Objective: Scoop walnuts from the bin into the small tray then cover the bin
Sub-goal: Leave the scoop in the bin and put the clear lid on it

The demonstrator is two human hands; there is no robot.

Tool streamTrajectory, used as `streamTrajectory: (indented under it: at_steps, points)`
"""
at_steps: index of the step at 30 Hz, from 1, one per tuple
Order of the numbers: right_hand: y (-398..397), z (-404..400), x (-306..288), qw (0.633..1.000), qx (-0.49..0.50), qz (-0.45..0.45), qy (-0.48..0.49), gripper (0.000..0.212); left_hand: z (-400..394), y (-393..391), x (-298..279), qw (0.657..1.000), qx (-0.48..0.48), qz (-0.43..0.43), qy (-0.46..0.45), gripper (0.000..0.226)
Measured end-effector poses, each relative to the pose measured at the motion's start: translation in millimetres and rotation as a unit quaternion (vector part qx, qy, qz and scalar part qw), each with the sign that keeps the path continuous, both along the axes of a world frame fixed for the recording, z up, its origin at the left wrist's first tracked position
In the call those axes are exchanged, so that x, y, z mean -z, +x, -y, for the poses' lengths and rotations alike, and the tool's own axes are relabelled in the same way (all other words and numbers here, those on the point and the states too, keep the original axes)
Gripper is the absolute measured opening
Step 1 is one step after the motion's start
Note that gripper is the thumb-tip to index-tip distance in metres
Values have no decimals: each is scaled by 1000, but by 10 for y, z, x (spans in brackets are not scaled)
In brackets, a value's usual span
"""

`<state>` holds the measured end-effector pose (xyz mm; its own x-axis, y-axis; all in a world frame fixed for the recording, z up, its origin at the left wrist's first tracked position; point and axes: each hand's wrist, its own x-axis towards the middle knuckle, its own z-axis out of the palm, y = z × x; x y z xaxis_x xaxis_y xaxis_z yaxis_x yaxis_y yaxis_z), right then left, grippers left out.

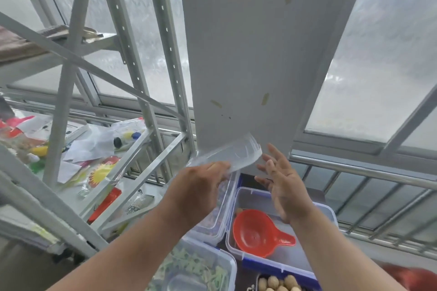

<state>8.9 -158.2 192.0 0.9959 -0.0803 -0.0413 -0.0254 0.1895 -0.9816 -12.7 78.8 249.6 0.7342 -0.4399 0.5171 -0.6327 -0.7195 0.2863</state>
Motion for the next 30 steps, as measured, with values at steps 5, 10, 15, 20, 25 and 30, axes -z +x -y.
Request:
streamTrajectory:
  at_steps: [5, 10, 15, 20, 25, 30]
  points:
    - [-107, 222, -187, 994, 17, 30, -102, 74, 84, -161, -592, 997, 39, 58, -38, 39]
    - [-109, 530, -511, 944, 35, 102, -313, 79, 51, -217, -953, 992, 71, 54, -90, 41]
    - [-135, 716, -881, 915, 25, 106, -389, 34, 15, -211, -1147, 980, 68, -2, -188, 45]
    - [-259, 725, -1108, 871, 37, 155, -464, 37, 163, -186, -1249, 992, 14, 122, 12, 107]
    - [-362, 858, -1224, 851, 111, 228, -460, 54, 365, -108, -1318, 987, 49, 108, -111, 70]
    - [-525, 1243, -1154, 885, 231, 131, -383, 96, 337, 12, -1299, 950, 81, -36, -299, 65]
